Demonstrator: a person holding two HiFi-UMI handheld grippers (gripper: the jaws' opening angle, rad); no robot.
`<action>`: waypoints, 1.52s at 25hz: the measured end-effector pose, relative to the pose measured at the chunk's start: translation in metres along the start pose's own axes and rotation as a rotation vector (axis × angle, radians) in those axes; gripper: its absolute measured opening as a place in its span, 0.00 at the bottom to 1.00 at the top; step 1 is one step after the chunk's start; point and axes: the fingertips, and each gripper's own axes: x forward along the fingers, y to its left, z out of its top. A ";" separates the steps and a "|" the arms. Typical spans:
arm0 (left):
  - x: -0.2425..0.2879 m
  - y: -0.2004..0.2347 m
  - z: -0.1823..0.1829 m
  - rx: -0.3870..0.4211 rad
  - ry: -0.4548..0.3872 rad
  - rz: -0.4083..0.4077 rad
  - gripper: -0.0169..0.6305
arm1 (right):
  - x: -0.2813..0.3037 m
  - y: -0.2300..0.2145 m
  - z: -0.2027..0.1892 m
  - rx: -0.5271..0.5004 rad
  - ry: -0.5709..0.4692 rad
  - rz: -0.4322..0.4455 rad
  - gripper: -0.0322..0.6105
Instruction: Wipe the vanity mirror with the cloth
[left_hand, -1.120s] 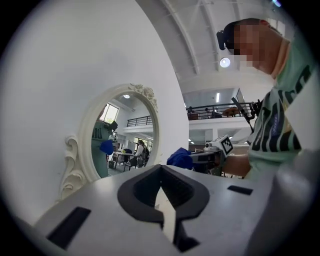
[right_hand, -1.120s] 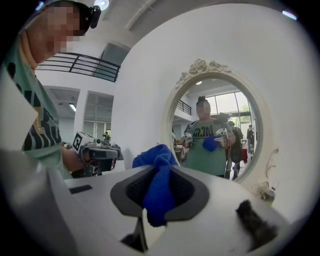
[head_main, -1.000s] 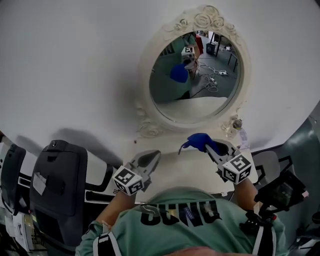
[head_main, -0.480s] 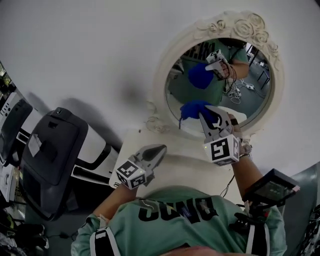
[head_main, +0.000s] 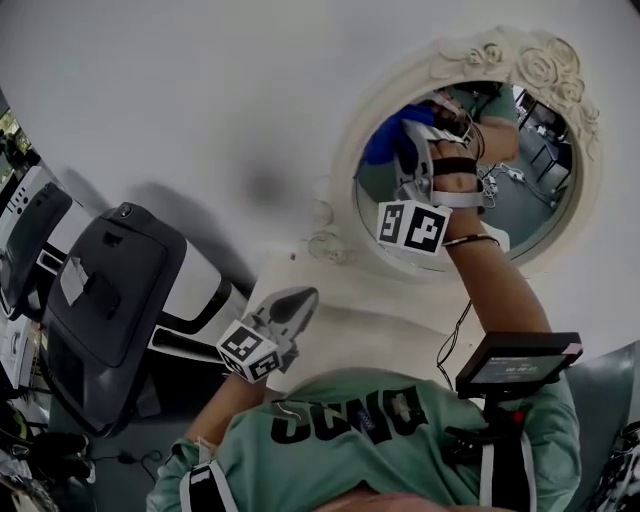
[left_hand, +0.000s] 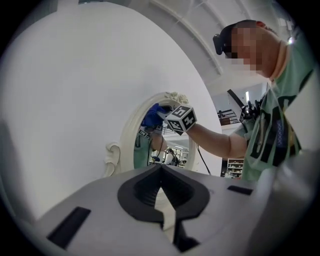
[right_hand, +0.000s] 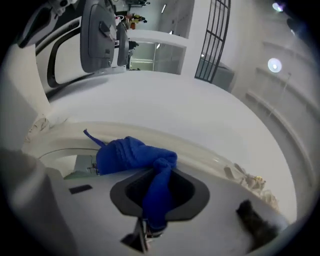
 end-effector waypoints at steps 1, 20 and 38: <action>-0.001 0.006 -0.002 -0.008 0.000 0.003 0.04 | 0.001 0.002 0.000 -0.013 0.001 -0.021 0.15; 0.002 0.026 -0.042 -0.160 0.077 0.035 0.04 | -0.074 0.295 -0.036 -0.246 -0.079 0.459 0.13; 0.009 -0.003 0.010 -0.061 0.004 -0.004 0.04 | -0.063 0.101 -0.027 -0.002 -0.099 0.287 0.14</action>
